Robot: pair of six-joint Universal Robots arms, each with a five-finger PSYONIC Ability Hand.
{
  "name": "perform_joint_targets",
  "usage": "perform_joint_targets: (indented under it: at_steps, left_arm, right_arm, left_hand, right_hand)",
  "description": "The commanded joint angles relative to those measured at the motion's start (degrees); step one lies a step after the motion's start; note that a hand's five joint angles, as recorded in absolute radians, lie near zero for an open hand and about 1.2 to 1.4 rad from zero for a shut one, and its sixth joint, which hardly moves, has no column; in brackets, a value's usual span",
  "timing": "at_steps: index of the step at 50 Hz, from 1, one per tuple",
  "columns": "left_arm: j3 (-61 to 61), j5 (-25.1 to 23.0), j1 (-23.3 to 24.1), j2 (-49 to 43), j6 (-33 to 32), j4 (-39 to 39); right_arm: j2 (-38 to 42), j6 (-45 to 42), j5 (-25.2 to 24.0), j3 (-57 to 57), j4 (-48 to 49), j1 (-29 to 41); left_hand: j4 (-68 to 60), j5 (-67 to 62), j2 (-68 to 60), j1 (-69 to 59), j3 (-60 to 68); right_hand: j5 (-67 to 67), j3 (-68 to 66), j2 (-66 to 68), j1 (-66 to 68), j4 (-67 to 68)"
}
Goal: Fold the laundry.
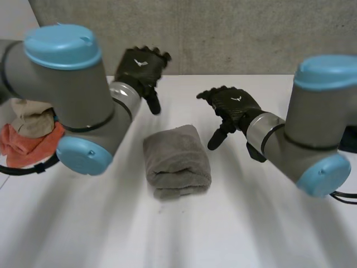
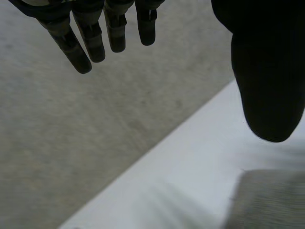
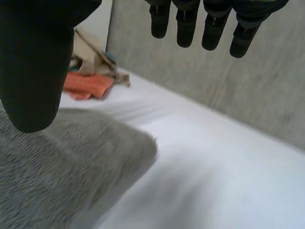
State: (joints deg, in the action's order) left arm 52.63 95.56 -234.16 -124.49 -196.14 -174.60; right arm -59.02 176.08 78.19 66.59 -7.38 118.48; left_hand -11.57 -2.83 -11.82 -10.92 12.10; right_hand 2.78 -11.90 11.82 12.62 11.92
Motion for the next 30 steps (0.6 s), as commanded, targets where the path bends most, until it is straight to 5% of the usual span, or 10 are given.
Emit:
perform_joint_targets:
  at_steps: [1,12,30]
  left_arm:
    - [-0.43,-0.20,1.95,-4.52,2.69,6.19]
    - [-0.60,1.55,1.08,-12.96,3.31,12.52]
    - [2.12,3.58,0.46,-12.88,-0.91,13.76]
  right_arm:
    - [10.14,3.39,-2.34,-17.80,-18.62,0.00]
    - [21.92,2.00,-2.70,-30.73,-28.47,1.40]
    - [22.99,-16.91,2.84,-25.02,-23.13,2.72]
  left_hand:
    - [1.57,2.83,1.82,0.92,-2.10]
    - [1.57,2.83,1.82,0.92,-2.10]
    - [1.57,2.83,1.82,0.92,-2.10]
  right_hand:
    - [-2.78,1.90,-1.82,-2.62,-1.92]
    - [-2.78,1.90,-1.82,-2.62,-1.92]
    - [-2.78,1.90,-1.82,-2.62,-1.92]
